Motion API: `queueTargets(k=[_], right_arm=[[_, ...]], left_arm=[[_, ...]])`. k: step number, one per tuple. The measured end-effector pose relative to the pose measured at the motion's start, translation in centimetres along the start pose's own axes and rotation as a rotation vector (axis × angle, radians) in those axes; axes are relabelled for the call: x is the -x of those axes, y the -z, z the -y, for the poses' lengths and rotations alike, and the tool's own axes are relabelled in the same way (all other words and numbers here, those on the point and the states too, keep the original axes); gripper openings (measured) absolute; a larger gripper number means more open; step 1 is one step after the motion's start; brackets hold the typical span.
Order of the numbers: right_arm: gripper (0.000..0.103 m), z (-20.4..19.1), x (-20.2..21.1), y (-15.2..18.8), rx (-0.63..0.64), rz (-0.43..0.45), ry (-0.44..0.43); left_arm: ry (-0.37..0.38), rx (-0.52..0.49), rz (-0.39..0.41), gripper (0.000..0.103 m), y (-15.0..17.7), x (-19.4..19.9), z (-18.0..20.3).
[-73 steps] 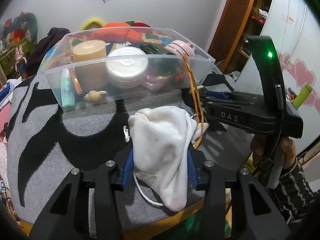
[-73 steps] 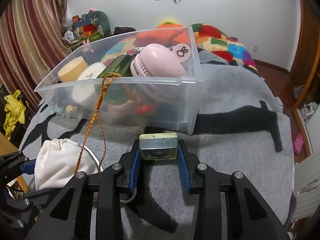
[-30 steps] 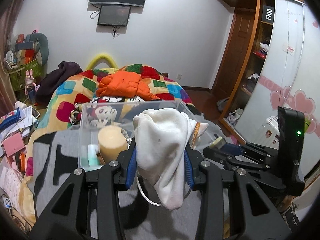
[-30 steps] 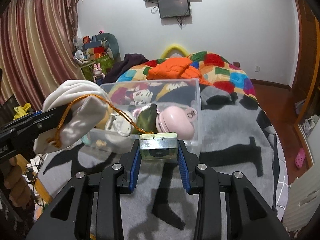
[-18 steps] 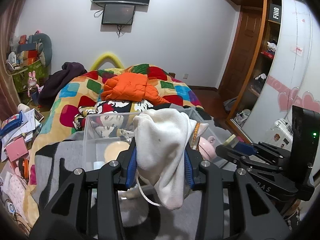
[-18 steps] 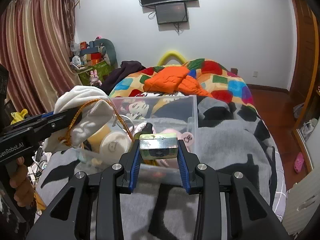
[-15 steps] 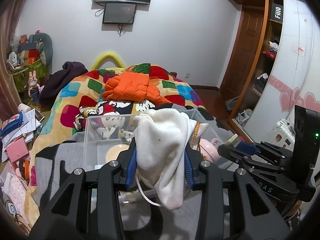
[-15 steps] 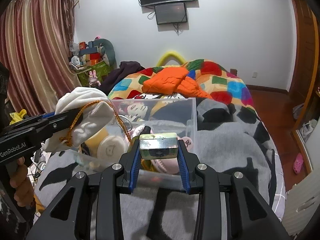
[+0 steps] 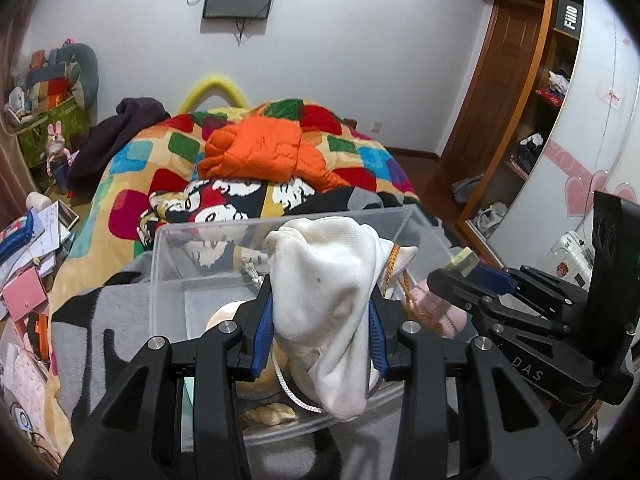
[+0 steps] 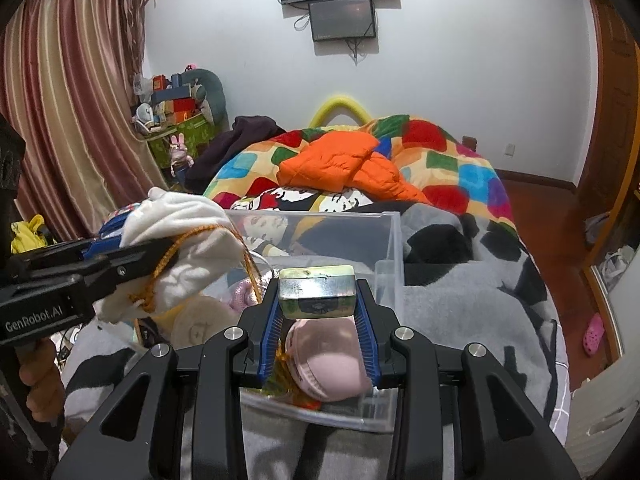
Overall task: Organize objects
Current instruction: 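Carry the cloth bag into the box with the left tool while the right tool lowers the green box in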
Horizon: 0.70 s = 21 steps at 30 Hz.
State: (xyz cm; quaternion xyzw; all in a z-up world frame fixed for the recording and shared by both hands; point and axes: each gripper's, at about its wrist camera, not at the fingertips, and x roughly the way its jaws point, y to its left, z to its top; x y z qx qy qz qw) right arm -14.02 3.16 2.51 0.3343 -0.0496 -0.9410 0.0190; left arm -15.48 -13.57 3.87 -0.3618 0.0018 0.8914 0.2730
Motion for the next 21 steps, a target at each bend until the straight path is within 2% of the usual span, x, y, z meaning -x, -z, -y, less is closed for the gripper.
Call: queueTargets(k=[17, 21], right_arm=[[0.031, 0.3, -4.3, -0.7, -0.005, -0.049, 0.031], [0.031, -0.1, -4.7, -0.8, 0.01, -0.054, 0.033]], left_arm=[[-0.002, -0.024, -0.05, 0.043, 0.3, -3.0, 0.0], [-0.007, -0.03, -0.044, 0.049, 0.3, -2.8, 0.0]])
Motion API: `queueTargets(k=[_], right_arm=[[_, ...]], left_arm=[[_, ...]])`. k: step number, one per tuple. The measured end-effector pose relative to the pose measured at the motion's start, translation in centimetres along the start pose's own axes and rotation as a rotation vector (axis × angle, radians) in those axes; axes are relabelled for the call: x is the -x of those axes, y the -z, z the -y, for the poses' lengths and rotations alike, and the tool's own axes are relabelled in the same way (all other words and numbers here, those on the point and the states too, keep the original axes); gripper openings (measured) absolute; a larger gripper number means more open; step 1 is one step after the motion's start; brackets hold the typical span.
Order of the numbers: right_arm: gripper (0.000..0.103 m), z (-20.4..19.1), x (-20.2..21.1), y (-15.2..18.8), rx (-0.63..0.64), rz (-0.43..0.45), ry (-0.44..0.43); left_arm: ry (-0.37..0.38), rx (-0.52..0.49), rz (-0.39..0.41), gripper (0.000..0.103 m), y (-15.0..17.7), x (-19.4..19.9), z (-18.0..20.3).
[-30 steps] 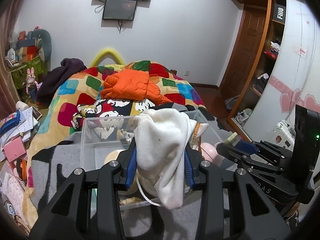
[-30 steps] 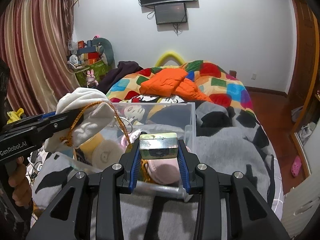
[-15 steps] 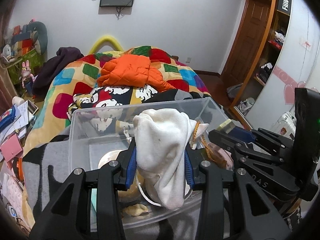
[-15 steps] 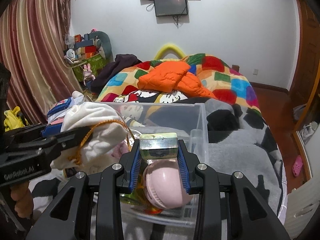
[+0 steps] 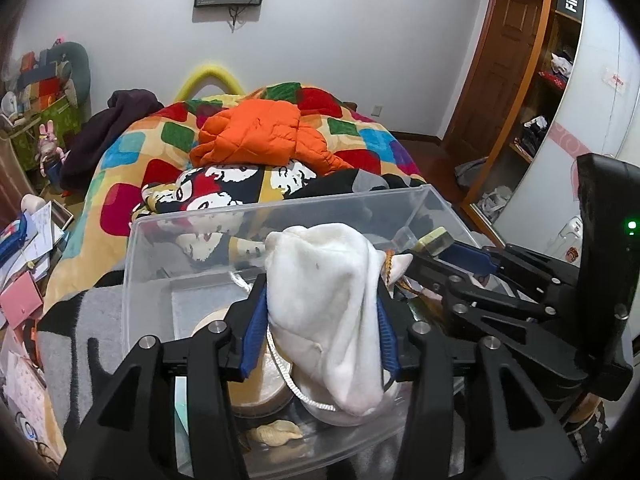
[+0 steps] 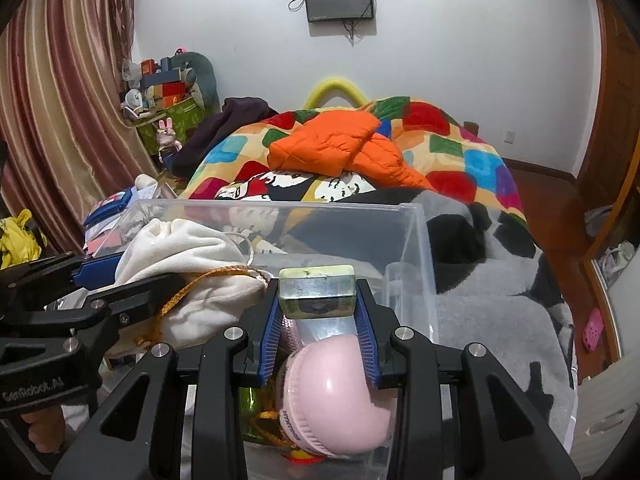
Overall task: Organize objects
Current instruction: 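Carry the cloth bag into the box with the left tool while the right tool lowers the green box in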
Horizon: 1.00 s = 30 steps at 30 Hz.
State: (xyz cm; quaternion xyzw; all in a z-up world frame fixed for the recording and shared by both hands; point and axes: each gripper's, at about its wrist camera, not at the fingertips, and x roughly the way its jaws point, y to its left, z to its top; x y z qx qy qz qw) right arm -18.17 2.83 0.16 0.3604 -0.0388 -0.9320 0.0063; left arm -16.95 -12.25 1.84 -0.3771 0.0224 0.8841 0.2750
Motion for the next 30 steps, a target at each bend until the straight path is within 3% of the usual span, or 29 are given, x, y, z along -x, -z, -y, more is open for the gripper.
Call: queueTargets(k=[13, 18, 23, 30], right_arm=[[0.032, -0.3, -0.2, 0.0, 0.024, -0.014, 0.021], [0.033, 0.0, 0.2, 0.1, 0.015, -0.023, 0.01], [0.046, -0.1, 1.1, 0.5, 0.012, -0.004, 0.003], [0.047, -0.5, 3.0, 0.4, 0.025, 0.025, -0.015]], left_arm=[[-0.058, -0.003, 0.061, 0.068, 0.1, 2.2, -0.4], [-0.075, 0.0, 0.07, 0.069, 0.4, 2.5, -0.6], [-0.072, 0.008, 0.07, 0.069, 0.6, 2.7, -0.9], [-0.076, 0.002, 0.083, 0.069, 1.1, 3.5, -0.8]])
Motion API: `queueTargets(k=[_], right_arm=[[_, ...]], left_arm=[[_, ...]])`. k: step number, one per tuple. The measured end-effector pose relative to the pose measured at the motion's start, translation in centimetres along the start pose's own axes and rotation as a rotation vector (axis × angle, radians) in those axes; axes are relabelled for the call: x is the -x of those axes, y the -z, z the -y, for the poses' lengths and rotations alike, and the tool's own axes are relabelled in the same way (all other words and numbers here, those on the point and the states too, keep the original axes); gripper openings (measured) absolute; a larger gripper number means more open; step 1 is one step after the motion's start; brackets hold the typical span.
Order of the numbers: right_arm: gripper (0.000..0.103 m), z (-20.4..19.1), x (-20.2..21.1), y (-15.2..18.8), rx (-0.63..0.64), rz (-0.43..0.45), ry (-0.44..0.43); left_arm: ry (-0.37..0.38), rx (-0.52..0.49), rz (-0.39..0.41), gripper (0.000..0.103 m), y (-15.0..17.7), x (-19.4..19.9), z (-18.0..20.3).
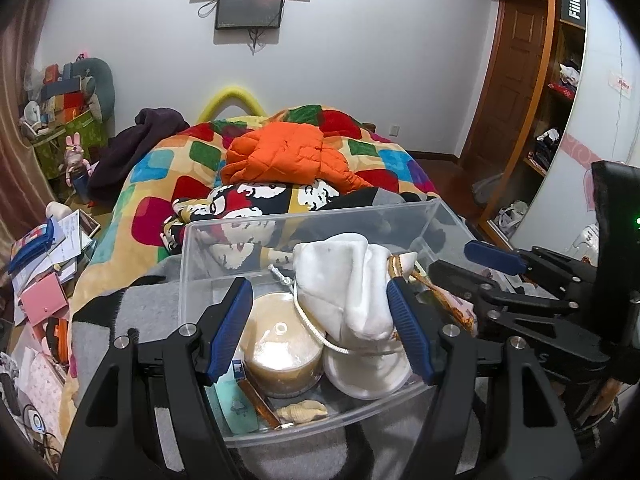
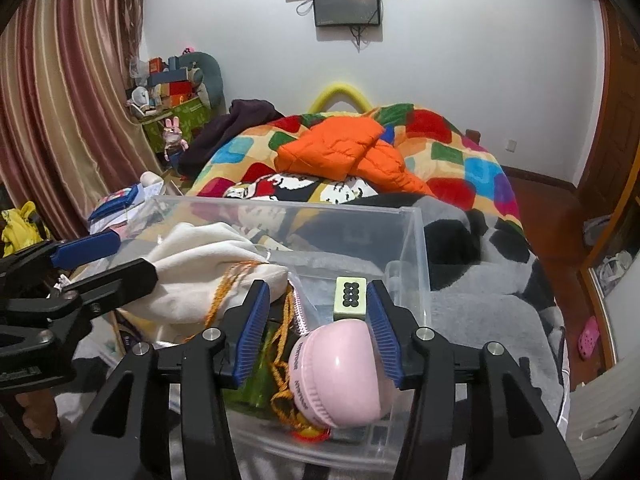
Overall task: Organize objects
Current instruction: 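Carry the cloth bag into the box with the left tool while the right tool lowers the green box in, then open both tools and withdraw them from the clear box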
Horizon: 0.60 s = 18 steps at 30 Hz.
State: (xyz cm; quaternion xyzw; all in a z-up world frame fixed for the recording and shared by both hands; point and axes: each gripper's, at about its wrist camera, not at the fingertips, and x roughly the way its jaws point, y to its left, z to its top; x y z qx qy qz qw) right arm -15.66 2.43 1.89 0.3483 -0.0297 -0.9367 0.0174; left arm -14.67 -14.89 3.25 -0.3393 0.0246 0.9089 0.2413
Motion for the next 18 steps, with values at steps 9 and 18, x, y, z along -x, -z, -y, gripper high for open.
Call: queueTargets(k=[9, 18], right_arm=[[0.056, -0.9, 3.3, 0.9, 0.04, 0.049, -0.004], [0.073, -1.3, 6.1, 2.2, 0.023, 0.107, 0.008]], left_arm=[[-0.005, 0.004, 0.015, 0.07, 0.7, 1.5, -0.2], [-0.017, 0.018, 0.003, 0.074, 2.3, 2.8, -1.0]])
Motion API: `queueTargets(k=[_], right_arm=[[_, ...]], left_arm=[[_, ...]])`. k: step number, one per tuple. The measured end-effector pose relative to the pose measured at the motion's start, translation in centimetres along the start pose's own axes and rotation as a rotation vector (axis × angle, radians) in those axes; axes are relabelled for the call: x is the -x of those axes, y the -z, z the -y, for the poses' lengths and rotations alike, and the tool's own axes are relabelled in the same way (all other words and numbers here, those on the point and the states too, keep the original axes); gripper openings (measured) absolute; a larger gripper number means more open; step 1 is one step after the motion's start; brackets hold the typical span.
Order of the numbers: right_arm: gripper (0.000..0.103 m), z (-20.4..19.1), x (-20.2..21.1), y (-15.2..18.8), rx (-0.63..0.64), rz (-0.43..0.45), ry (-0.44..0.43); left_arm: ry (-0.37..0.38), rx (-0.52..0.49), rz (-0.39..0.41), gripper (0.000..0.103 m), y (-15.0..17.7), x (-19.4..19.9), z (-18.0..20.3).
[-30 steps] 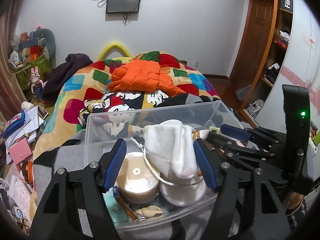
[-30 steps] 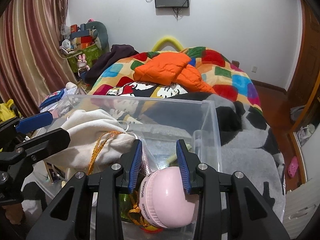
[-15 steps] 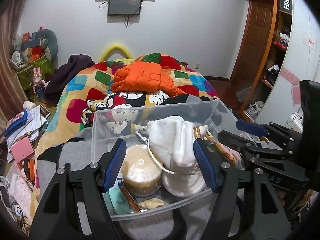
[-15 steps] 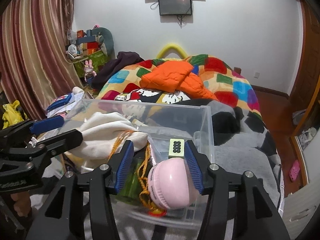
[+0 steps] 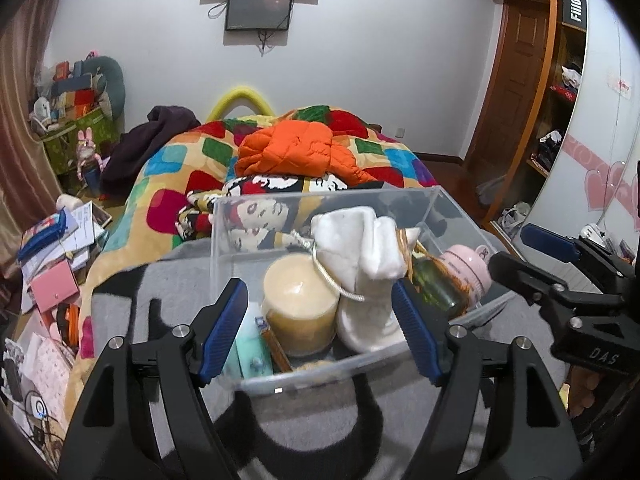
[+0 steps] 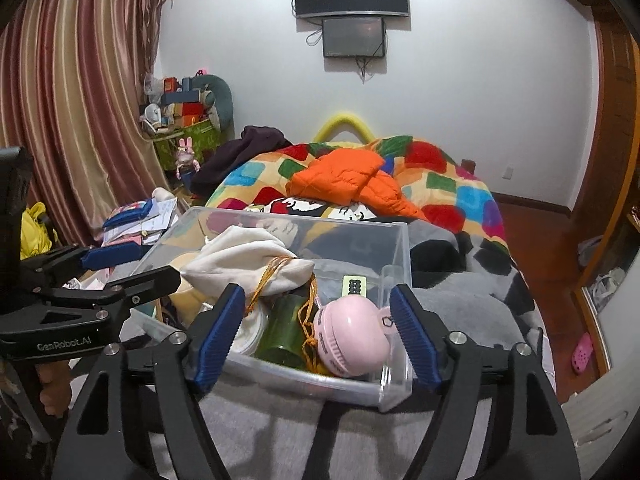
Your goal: Organize objects
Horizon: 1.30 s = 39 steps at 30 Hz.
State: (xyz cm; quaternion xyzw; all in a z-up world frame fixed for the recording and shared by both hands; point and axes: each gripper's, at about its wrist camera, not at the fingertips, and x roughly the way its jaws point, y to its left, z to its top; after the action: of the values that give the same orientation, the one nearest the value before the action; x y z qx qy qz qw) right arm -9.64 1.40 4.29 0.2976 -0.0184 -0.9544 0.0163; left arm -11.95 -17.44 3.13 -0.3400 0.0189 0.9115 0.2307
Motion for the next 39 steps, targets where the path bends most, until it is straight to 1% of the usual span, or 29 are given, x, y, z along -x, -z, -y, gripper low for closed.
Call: queueTargets(k=[3, 5, 9, 14, 15, 16, 20, 22, 31, 39], right_arm=[[0.075, 0.1, 0.5, 0.5, -0.009, 0.004, -0.004], [0.082, 0.0, 1.0, 1.0, -0.013, 0.014, 0.003], [0.082, 0.1, 1.5, 1.7, -0.023, 0.016, -0.003], [0.082, -0.1, 1.8, 2.6, -0.025, 0.01, 0.003], [0.082, -0.1, 1.9, 2.8, -0.027, 0.009, 0.001], [0.082, -0.1, 2.0, 3.0, -0.03, 0.008, -0.003], [0.083, 0.0, 2.1, 3.5, -0.032, 0.004, -0.01], [0.083, -0.1, 2.3, 3.8, -0.029, 0.003, -0.014], [0.083, -0.4, 2.0, 4.6, -0.021, -0.017, -0.042], [0.083, -0.2, 1.6, 5.0, -0.036, -0.033, -0.046]], left_arm=[[-0.003, 0.004, 0.001, 0.074, 0.7, 0.5, -0.1], [-0.01, 0.004, 0.003, 0.074, 1.1, 0.8, -0.1], [-0.01, 0.016, 0.006, 0.079, 1.9, 1.3, 0.0], [-0.003, 0.028, 0.01, 0.082, 2.5, 1.7, 0.2], [-0.002, 0.029, 0.009, 0.084, 2.6, 1.7, 0.3], [-0.001, 0.029, 0.01, 0.086, 2.7, 1.7, 0.3], [-0.01, 0.017, 0.022, 0.088, 3.1, 2.0, 0.6], [-0.015, 0.014, 0.027, 0.091, 3.3, 2.1, 0.8], [0.013, 0.013, 0.01, 0.091, 4.2, 1.9, 1.3], [0.026, 0.013, -0.001, 0.091, 4.6, 1.8, 1.6]])
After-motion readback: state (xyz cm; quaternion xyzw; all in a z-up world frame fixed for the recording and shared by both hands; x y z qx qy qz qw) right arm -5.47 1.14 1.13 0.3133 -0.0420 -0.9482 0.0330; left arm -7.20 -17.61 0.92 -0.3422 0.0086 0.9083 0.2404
